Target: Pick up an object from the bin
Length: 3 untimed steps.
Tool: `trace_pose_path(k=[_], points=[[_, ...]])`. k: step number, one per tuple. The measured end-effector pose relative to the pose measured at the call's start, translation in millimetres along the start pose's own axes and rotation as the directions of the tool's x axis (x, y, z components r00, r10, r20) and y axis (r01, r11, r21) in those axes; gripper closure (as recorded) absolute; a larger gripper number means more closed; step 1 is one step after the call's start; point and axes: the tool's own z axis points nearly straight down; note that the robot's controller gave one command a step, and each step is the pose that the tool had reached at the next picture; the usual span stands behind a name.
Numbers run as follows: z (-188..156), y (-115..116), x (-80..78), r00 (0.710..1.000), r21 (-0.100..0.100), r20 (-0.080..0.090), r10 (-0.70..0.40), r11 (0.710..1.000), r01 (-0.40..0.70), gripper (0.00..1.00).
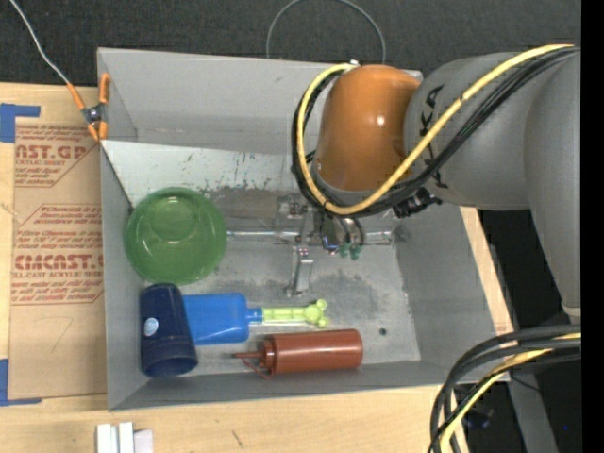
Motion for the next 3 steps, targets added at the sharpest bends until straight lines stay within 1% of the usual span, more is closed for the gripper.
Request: trace_pose_path(k=[1,2,3], points=[[-4.9,-0.4,-1.6,1.0,-0.001,0.008,0.001,1.0,-0.001,0.0],[68.8,11.9,29.9,0.997,0.0,0.006,-0.08,0.997,0.08,0.0],[100.6,13.2,21.0,0.993,0.0,0.017,-0.117,0.993,0.117,0.0]])
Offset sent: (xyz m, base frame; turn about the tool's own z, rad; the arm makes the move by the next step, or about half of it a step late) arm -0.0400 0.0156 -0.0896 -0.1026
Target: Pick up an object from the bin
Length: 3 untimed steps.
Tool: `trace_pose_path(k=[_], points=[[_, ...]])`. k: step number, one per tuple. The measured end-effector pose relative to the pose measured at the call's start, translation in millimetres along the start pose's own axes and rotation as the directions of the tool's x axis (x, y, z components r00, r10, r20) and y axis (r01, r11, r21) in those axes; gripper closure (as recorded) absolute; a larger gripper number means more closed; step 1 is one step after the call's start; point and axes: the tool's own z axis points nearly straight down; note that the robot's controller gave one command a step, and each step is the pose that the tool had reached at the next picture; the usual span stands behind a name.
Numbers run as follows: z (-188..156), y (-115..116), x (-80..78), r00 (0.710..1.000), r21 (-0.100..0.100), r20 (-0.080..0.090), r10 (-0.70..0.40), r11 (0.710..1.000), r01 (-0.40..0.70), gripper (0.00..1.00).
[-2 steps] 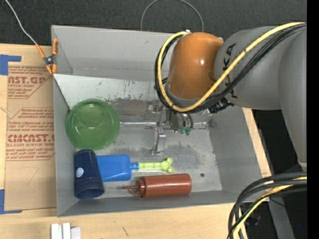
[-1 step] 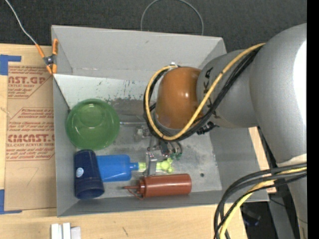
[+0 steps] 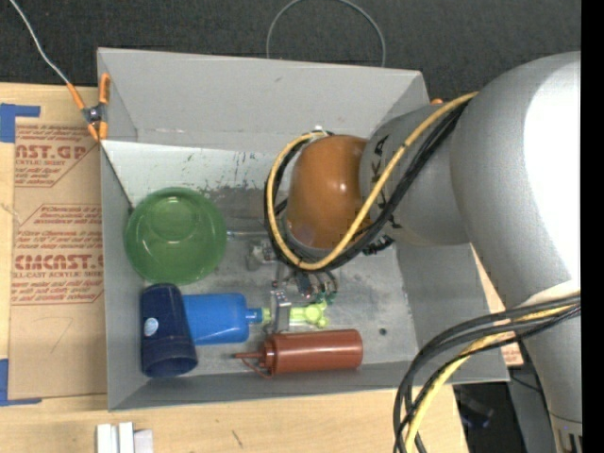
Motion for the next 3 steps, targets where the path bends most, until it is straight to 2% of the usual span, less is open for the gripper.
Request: trace_pose_path(k=[1,2,3], points=[[-7.7,-7.6,27.1,0.996,-0.003,0.033,-0.086,0.996,0.086,0.0],[-10.3,14.4,29.1,0.905,0.015,0.034,-0.424,0.906,0.424,0.0],[-5.4,22.6,16.8,0.79,0.022,0.041,-0.611,0.791,0.611,0.0]])
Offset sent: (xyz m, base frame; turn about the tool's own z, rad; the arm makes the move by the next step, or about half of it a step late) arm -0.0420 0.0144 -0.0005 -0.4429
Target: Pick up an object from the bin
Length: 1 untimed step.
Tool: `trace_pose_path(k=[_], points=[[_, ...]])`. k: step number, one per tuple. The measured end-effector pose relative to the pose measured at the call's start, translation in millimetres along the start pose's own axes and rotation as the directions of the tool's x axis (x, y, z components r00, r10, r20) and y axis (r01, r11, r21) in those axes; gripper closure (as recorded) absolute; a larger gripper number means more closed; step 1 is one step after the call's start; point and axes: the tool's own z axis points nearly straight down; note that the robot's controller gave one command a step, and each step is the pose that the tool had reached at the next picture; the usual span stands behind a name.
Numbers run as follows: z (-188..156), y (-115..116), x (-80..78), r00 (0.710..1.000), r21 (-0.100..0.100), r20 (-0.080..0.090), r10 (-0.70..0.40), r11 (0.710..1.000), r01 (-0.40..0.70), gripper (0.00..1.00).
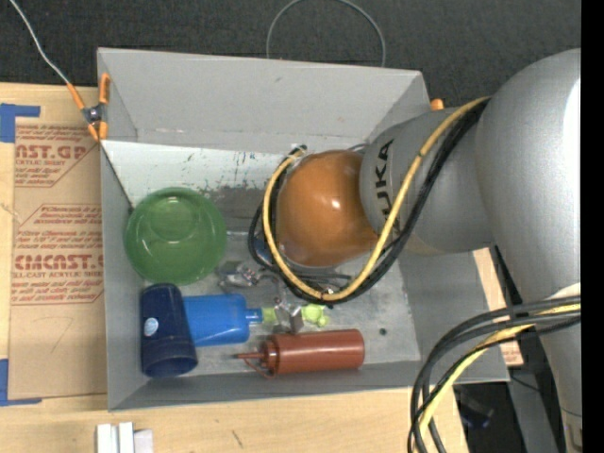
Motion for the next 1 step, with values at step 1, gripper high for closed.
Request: trace_pose_path(k=[1], points=[[5.9,-6.9,-7.4,0.89,-0.004,-0.005,-0.456,0.89,0.456,1.0]])
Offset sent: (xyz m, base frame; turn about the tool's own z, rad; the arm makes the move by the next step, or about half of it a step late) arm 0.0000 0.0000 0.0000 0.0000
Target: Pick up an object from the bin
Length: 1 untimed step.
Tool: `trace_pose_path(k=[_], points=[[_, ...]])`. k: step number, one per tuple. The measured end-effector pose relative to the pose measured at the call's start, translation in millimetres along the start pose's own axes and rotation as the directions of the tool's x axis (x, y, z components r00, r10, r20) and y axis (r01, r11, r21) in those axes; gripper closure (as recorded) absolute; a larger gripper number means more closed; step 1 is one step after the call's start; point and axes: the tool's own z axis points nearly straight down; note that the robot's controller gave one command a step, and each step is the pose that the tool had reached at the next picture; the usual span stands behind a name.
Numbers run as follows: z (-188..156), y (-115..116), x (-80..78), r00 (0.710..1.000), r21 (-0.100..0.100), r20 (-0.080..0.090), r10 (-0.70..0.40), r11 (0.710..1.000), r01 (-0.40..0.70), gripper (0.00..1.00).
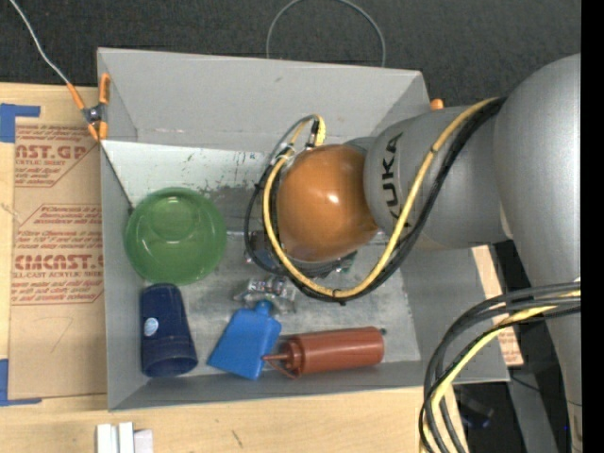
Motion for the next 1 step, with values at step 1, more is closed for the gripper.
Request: trace_pose_path(k=[1], points=[[0.0,0.0,0.1,1.0,0.0,0.0,0.0,1.0,0.0,1.0]])
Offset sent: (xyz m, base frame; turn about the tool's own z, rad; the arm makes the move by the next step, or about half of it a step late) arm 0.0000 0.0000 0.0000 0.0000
